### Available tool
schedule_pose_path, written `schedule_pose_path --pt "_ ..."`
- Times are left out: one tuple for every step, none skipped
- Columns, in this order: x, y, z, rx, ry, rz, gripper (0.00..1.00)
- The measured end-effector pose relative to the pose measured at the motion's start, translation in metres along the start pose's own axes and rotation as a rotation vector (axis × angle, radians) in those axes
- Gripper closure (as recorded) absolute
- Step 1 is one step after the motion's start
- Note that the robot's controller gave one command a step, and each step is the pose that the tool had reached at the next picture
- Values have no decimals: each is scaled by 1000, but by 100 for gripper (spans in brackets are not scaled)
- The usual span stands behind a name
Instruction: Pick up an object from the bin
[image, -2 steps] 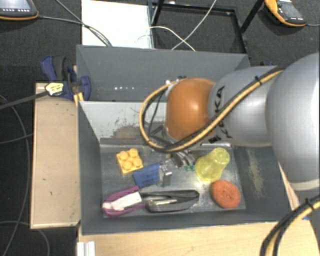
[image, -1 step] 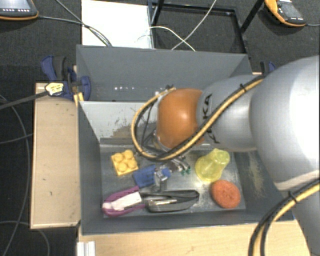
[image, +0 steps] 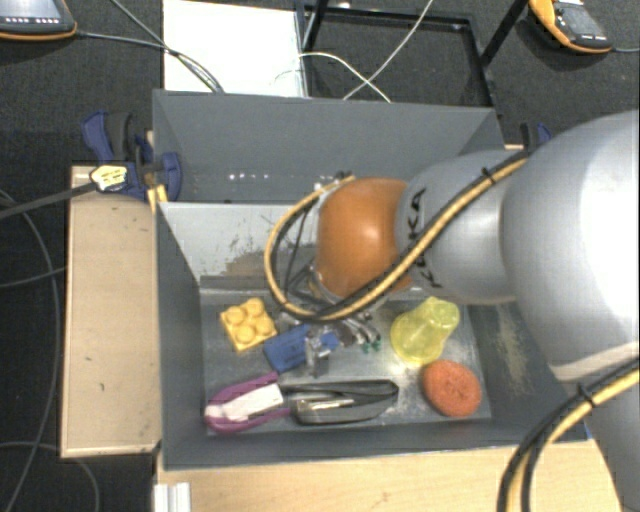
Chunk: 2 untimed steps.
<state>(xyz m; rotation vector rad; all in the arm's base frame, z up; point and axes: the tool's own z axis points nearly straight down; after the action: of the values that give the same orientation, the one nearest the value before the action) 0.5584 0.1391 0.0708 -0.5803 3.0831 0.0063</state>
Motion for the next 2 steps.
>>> schedule_pose_path --pt "0 0 0 0 0 0 100" --pt "1 0 -2 0 1 0 100"
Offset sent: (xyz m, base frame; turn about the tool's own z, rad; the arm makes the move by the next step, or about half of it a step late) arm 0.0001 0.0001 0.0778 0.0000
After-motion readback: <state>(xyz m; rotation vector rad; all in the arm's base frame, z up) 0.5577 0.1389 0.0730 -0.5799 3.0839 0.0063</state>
